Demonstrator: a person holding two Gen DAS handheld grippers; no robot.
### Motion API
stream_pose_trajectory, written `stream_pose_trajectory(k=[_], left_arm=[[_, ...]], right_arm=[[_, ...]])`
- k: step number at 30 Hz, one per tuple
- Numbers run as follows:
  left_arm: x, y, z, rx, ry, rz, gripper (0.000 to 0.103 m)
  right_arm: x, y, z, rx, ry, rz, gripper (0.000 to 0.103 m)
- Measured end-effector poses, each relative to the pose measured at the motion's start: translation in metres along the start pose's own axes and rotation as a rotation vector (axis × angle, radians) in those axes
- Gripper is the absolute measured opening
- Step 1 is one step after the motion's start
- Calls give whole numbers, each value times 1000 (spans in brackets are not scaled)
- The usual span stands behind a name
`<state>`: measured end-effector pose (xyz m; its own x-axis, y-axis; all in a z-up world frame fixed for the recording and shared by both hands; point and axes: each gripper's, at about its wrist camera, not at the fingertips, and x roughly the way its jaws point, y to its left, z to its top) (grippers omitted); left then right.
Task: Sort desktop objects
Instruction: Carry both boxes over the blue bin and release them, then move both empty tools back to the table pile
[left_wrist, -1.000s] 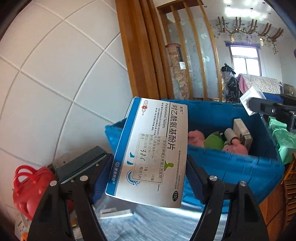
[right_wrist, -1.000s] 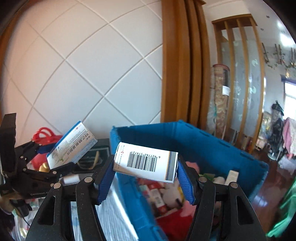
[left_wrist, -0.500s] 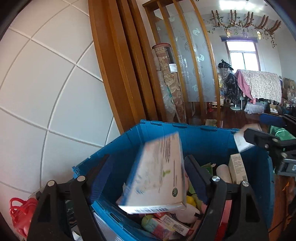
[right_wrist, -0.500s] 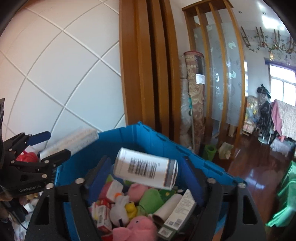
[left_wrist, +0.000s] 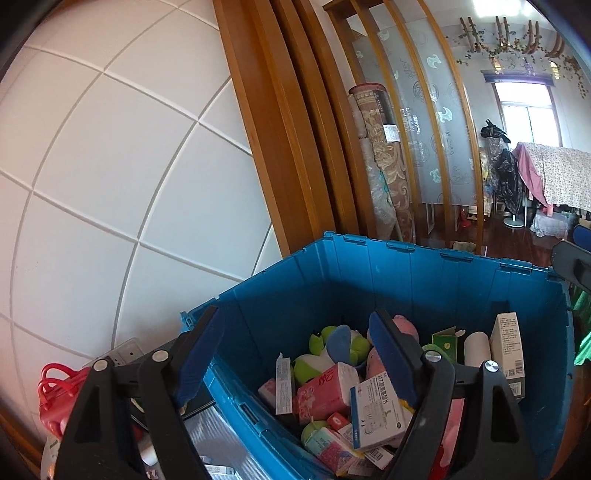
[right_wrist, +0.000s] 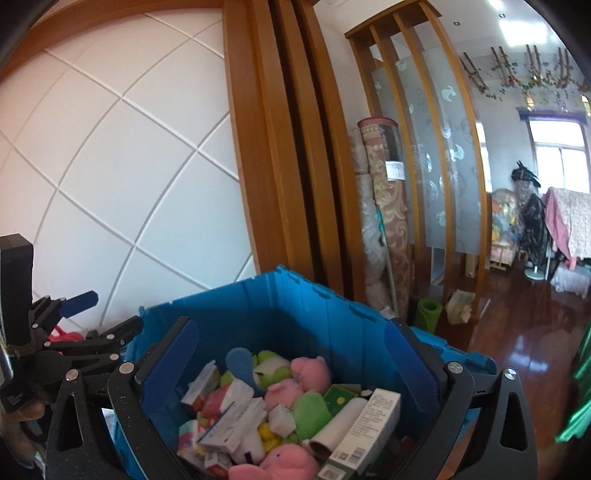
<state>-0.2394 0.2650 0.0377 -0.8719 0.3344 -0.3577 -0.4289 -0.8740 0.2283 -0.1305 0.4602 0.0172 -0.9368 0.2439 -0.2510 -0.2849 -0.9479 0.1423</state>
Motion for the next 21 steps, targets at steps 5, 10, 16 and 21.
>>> stream_pose_trajectory(k=[5, 10, 16, 21], left_arm=[[-15, 19, -18, -59, 3, 65, 81], [-29, 37, -39, -117, 18, 112, 81], [-65, 62, -69, -147, 12, 156, 81], [-108, 96, -108, -162, 21, 217, 81]], right_arm=[[-9, 11, -6, -14, -9, 30, 103], [-21, 24, -15, -35, -4, 48, 103], [-50, 50, -26, -60, 7, 73, 103], [-80, 91, -36, -93, -17, 114, 103]])
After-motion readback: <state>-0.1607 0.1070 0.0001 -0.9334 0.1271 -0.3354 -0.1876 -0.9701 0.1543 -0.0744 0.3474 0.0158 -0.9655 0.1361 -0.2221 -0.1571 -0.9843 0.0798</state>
